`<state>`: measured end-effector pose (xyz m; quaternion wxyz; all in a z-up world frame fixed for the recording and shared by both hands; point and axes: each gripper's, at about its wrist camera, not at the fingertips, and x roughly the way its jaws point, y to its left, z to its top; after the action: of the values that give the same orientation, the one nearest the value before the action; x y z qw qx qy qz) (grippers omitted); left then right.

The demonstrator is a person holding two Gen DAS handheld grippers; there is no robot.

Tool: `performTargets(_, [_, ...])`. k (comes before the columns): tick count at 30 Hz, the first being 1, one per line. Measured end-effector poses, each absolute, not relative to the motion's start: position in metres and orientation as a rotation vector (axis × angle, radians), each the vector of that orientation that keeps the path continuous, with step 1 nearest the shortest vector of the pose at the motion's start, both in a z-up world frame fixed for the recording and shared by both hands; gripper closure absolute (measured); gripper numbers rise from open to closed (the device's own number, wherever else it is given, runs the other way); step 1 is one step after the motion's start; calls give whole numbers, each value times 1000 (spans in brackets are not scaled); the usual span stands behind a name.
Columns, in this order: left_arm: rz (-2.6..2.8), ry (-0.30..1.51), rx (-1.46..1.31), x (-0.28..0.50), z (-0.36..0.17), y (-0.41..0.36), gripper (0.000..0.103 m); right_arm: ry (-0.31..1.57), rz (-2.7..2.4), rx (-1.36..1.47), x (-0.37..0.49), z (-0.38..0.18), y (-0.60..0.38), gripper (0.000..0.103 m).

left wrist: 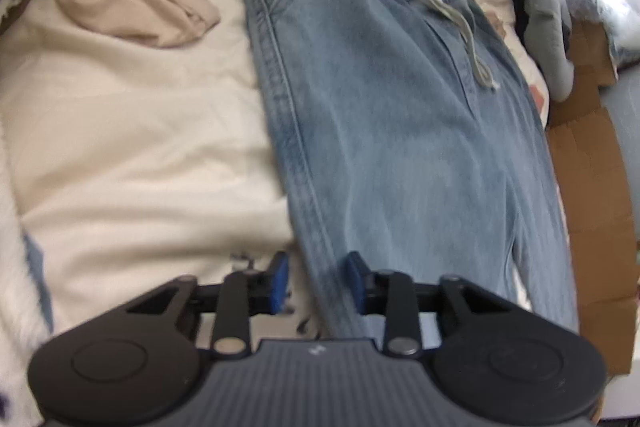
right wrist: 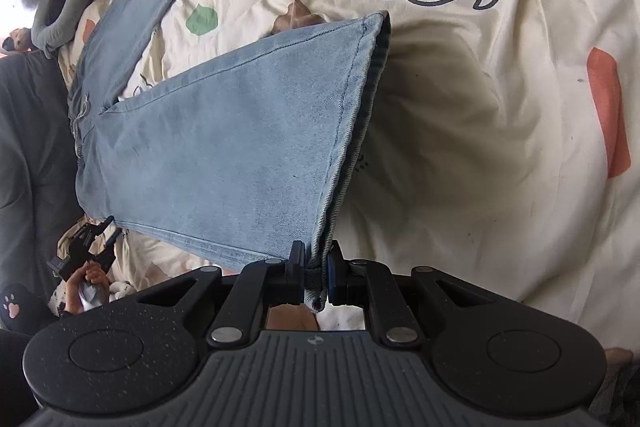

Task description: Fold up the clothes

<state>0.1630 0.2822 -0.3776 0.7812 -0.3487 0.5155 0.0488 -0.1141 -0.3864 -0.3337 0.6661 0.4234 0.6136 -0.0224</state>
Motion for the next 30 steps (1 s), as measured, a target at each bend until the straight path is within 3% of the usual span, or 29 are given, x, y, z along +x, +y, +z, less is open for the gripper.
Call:
performTargets(4, [136,1069,-829,178,-382,299,86,1393,-58,943,-112,-325,-384,95])
performTargets(12, [209,1010,-898,211,-389,323,86,1409,-66,926,-110,-314,-383,95])
performTargets(19, [216,1006,-828,241,-376,337,96,1444,-72,916,-117,-316,-375,95])
performTargets(30, [206,1036,-716,228,-372,339,97,1535,-96,883,-127,-346,-364,95])
